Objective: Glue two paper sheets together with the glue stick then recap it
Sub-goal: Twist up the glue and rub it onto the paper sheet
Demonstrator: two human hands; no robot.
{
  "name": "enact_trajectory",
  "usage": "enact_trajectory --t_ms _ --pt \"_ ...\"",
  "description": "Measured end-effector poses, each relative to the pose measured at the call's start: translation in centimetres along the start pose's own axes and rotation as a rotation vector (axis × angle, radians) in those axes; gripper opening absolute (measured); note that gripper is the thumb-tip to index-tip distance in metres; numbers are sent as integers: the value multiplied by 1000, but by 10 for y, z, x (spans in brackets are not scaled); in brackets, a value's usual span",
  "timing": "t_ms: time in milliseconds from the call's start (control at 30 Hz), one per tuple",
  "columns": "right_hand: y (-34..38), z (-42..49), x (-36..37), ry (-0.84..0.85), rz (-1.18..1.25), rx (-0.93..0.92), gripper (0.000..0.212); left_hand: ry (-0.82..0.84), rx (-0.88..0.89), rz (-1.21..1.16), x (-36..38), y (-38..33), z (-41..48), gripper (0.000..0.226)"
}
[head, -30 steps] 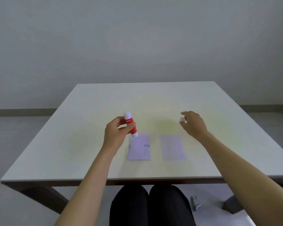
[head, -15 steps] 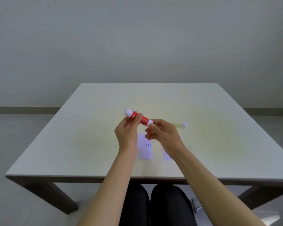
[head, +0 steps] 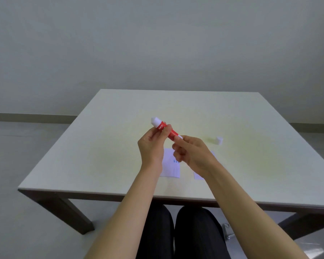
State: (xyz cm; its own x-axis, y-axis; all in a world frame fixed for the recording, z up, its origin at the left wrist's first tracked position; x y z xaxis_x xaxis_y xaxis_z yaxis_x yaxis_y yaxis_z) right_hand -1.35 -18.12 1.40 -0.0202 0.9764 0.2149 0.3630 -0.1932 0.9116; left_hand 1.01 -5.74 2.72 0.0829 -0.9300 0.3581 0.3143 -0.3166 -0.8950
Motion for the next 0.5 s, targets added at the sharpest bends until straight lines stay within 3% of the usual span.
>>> enact_trajectory --t_ms 133,200,333,500 --pt "-28 3 -5 -67 143 307 54 37 -36 -20 3 2 -6 3" --pt "-25 3 -9 -94 71 249 58 41 -34 -20 3 3 -7 5" --pt "-2 -1 -4 -70 -32 -30 23 5 -49 -41 -2 7 -7 4" --pt "-40 2 -5 -86 210 344 51 115 -75 -63 3 15 -8 9"
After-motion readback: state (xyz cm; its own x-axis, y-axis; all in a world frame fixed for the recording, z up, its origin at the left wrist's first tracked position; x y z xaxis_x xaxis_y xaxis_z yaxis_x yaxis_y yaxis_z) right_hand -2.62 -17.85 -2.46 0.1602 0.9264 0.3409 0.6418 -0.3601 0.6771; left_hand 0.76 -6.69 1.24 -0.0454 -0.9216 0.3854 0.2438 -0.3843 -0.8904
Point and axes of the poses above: each hand's wrist, its own z-axis towards the middle knuckle, its own x-axis out of the palm, y = z × x, the point moved 10 cm from there along z, towards the middle knuckle, and after that the axes turned 15 degrees about x, right-handed, at the moved point
